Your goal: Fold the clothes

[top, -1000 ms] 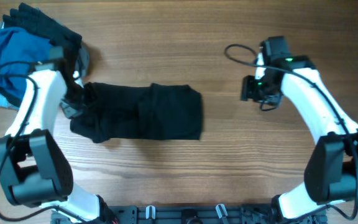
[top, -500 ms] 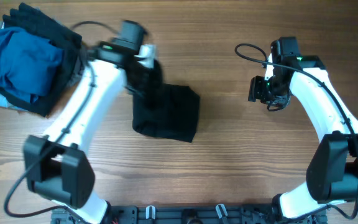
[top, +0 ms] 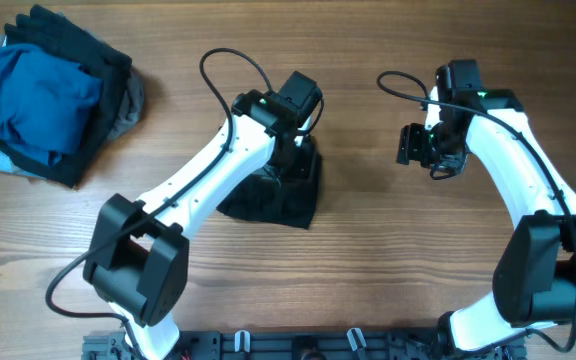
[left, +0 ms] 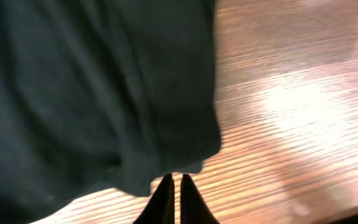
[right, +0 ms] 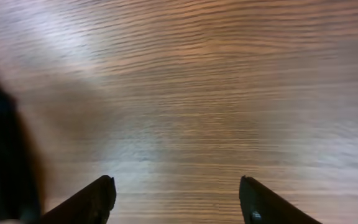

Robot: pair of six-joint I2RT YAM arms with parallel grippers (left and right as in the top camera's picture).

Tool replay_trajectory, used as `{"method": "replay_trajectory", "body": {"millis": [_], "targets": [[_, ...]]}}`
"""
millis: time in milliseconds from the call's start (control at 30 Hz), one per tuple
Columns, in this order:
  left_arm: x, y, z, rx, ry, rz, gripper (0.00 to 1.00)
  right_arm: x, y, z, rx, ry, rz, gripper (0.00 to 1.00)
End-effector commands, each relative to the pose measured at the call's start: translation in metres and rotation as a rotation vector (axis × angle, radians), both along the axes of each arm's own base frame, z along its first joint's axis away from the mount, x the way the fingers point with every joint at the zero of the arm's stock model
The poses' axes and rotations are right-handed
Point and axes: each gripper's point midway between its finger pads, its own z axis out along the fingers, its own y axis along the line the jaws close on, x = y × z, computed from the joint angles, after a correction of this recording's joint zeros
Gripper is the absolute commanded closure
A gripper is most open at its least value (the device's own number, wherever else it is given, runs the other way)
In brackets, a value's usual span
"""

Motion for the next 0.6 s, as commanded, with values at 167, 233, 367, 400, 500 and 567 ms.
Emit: {"method": "replay_trajectory", "body": {"millis": [167,233,367,400,500,567], "targets": [[0.07,0.103,0.048,-0.038,-0.164,0.337,0.7,-0.02,0.1,0.033,0.452,-0.079,0.361,0.28],[0.083,0.121,0.046,-0.07,-0.171,0.398,0.64,-0.029,0.114,0.026,0.457,-0.062,0.394,0.27],[0.101,0.137,0.032,-0.102,-0.167,0.449,0.55,-0.049,0.152,0.015,0.511,-0.038,0.455,0.28],[0.103,0.138,0.025,-0.098,-0.159,0.452,0.54,-0.053,0.162,0.012,0.522,-0.035,0.467,0.27],[0.106,0.138,0.006,-0.084,-0.126,0.45,0.51,-0.063,0.181,0.003,0.531,-0.032,0.487,0.27],[0.107,0.136,-0.006,-0.074,-0.102,0.447,0.51,-0.068,0.191,-0.002,0.538,-0.034,0.492,0.28]]}}
